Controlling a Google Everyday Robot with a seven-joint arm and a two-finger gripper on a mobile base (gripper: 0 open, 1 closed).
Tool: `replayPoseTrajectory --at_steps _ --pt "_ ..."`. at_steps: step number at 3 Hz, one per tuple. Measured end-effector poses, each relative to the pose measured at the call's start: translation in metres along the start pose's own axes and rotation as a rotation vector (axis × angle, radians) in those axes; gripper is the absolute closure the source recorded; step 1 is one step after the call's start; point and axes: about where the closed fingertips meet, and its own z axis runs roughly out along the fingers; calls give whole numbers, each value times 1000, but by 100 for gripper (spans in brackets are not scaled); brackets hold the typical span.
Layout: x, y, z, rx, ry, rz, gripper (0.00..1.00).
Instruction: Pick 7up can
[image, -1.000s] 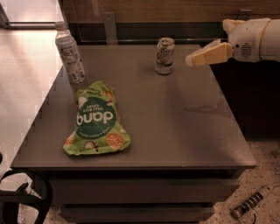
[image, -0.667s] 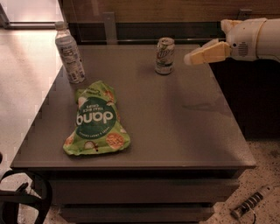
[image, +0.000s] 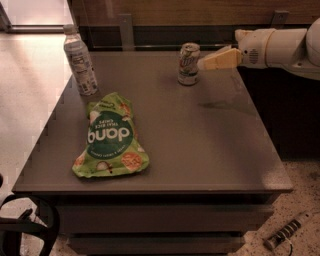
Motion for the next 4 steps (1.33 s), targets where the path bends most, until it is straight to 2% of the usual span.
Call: replayPoseTrajectory --at_steps 2,3,4 --pt "21 -12 49 -9 -111 29 0" --pt "28 -9 74 -43 -148 34 0" --pt "32 -6 88 -68 -158 39 0"
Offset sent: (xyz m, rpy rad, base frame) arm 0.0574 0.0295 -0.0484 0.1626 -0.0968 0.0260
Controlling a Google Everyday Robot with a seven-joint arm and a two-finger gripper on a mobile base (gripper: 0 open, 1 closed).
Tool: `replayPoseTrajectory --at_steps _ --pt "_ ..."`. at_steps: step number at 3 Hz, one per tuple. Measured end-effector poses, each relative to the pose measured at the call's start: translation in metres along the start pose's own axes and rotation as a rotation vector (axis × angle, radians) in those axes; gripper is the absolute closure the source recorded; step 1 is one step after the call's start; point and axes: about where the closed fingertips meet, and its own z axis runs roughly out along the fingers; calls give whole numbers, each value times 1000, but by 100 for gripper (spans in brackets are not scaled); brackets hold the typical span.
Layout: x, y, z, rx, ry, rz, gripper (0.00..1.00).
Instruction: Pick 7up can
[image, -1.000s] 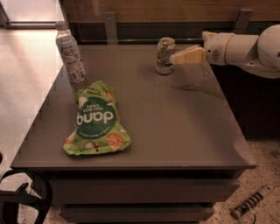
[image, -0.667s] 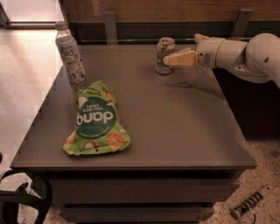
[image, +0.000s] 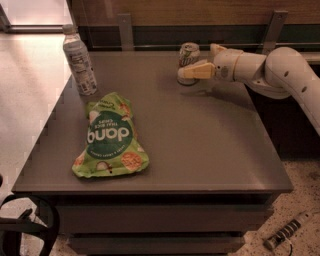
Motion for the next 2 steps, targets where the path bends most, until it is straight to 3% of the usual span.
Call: replayPoseTrajectory --at_steps 2 --pt "9 8 17 -18 -21 18 40"
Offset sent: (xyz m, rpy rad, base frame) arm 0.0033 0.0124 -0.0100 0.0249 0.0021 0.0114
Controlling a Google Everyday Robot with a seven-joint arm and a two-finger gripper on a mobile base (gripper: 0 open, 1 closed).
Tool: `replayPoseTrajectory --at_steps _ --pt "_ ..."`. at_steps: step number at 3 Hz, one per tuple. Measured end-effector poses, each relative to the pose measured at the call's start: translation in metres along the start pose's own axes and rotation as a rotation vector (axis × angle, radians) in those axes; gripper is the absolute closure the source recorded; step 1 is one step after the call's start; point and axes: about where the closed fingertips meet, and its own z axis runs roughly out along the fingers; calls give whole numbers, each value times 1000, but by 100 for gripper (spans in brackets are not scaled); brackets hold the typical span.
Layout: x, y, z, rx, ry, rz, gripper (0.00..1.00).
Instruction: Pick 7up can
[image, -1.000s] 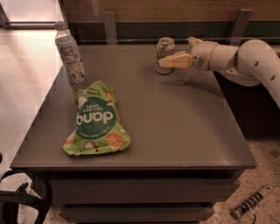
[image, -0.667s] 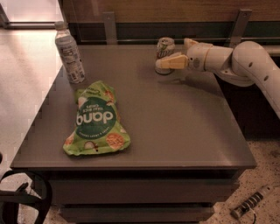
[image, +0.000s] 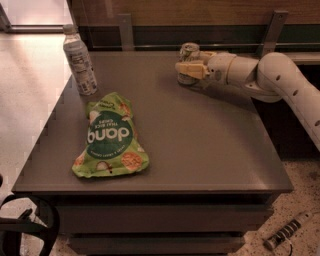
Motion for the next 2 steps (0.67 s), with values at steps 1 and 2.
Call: replayPoseTrajectory --at_steps 1,2 --pt "0 2 3 -4 0 0 63" --pt "0 4 5 -9 -1 1 87"
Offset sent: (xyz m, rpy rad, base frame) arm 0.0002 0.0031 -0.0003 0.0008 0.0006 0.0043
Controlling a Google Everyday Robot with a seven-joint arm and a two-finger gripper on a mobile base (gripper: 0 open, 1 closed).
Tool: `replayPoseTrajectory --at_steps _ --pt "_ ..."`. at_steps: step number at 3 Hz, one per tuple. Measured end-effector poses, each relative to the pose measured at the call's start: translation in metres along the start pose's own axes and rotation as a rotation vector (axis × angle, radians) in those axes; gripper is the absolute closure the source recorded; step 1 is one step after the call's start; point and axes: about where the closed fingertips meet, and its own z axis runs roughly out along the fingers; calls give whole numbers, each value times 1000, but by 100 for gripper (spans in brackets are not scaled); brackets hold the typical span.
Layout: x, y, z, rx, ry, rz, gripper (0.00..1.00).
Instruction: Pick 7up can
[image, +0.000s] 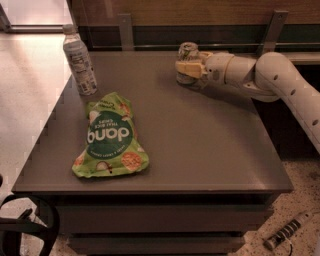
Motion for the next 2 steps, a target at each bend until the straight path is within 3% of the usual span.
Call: replayPoseTrajectory --at_steps 1,2 --pt "0 2 2 -4 0 0 100" --pt "-3 3 4 -14 -7 -1 100"
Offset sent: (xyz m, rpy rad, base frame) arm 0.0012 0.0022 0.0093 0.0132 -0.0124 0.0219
